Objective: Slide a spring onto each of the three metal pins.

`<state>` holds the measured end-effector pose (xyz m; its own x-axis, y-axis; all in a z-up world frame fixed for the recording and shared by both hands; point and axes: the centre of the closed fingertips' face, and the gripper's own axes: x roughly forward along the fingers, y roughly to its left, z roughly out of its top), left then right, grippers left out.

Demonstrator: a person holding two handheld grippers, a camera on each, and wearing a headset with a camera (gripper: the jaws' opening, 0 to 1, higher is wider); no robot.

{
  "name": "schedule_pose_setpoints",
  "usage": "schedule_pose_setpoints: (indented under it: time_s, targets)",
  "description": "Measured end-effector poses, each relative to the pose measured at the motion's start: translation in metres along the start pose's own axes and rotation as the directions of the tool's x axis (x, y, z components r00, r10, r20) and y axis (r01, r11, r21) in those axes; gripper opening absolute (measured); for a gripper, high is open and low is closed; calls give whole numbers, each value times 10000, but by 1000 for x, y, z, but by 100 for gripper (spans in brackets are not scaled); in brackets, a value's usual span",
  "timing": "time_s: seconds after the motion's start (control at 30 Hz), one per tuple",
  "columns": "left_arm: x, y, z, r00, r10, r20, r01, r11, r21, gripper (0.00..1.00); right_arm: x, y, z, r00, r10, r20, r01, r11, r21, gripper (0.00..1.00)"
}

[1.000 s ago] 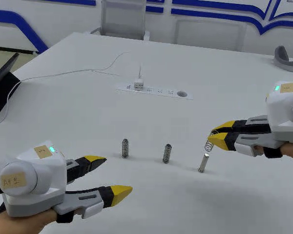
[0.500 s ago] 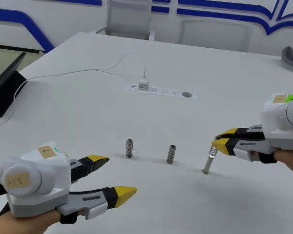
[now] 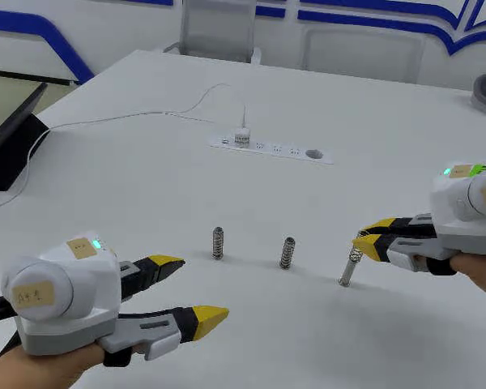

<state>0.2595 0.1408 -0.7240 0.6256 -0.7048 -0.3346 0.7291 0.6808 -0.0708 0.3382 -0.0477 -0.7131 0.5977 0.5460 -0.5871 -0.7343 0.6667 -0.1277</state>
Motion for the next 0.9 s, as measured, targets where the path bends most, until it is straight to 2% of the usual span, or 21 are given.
schedule_pose_setpoints:
  time_s: [0.37, 0.9]
  targets:
    - [1, 1, -1, 10000, 16, -52, -16, 10000, -10, 55, 15, -1, -17, 9999, -75, -86, 77, 9996, 253, 12]
    - [1, 3, -1, 9999, 85, -92, -86, 10000, -27, 55, 26, -5, -24, 9994, -331, -23, 332, 9977, 592, 12]
